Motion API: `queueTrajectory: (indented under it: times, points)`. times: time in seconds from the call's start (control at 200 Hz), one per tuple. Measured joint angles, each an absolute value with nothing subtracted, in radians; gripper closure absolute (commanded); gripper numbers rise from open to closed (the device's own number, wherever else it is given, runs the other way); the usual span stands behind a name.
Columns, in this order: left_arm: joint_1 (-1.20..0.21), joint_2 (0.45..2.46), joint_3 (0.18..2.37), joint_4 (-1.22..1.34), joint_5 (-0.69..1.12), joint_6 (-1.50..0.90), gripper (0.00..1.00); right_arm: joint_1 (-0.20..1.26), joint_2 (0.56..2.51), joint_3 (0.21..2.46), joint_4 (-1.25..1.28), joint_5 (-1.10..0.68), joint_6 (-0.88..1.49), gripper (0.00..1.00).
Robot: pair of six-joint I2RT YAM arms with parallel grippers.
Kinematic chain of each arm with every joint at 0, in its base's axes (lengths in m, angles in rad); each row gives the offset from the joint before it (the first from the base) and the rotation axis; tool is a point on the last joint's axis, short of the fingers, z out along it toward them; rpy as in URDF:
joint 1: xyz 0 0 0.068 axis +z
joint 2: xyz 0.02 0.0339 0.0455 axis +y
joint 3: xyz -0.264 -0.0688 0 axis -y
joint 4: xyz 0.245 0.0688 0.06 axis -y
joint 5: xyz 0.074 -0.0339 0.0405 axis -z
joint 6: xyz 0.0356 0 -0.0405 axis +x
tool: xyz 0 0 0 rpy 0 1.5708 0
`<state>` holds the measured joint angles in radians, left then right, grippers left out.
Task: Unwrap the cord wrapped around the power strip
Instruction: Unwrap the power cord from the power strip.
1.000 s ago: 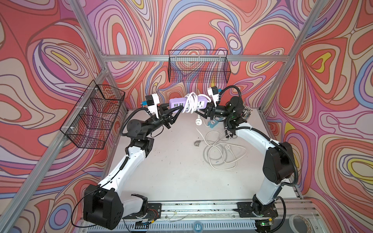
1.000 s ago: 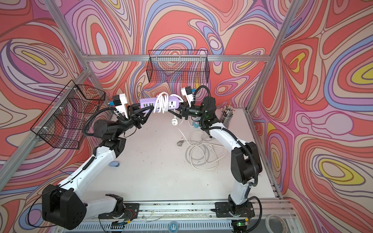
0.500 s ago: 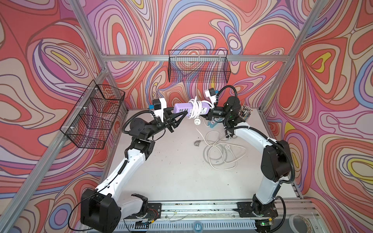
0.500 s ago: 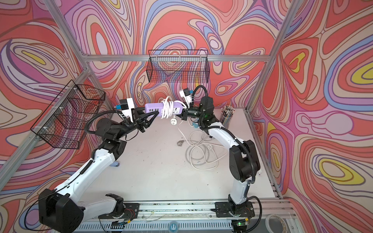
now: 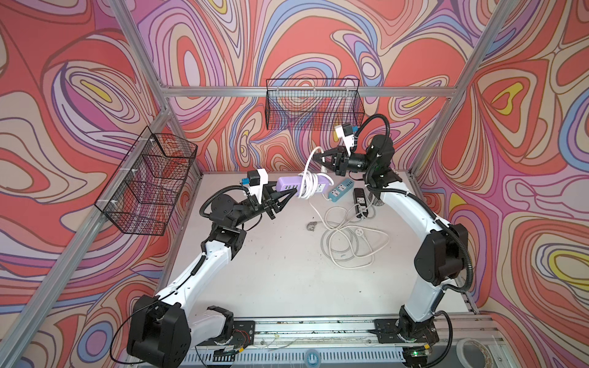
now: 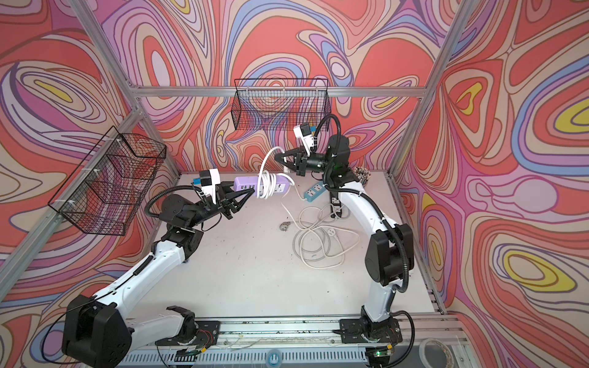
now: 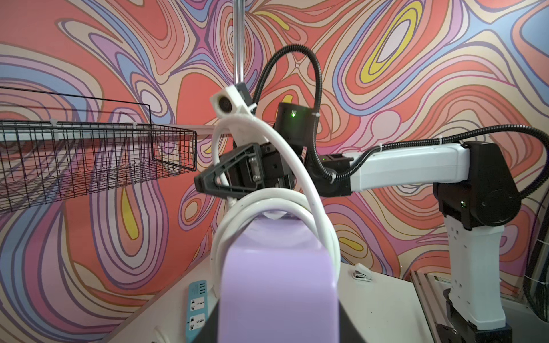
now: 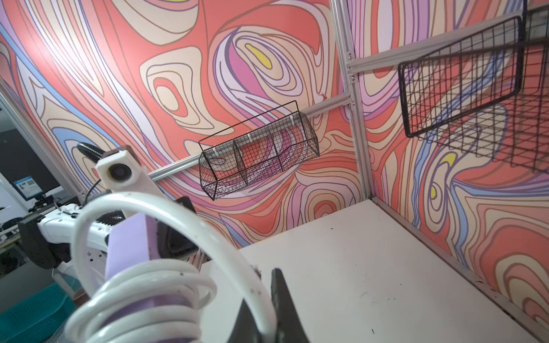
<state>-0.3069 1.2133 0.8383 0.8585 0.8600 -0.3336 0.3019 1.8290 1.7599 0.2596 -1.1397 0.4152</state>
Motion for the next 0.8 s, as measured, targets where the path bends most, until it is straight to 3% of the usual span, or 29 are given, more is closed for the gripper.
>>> queueTrajectory:
  times: [0.145, 0.305, 0.611, 0.801]
  points:
    - [-0.302, 1.217, 0.803, 0.88, 0.841, -0.332, 1.0, 0.297, 1.812, 1.886, 0.083, -1.139, 0.306, 1.0]
    - [-0.278, 1.217, 0.782, 0.881, 0.795, -0.309, 1.0, 0.297, 1.718, 1.876, -0.084, -1.114, 0.205, 1.0]
    - [-0.229, 1.217, 0.763, 0.909, 0.715, -0.3, 1.0, 0.303, 1.427, 1.604, -0.15, -1.086, 0.179, 1.0]
    - [-0.208, 1.217, 0.763, 0.922, 0.705, -0.309, 1.0, 0.378, 1.39, 1.472, -0.176, -1.064, 0.178, 1.0]
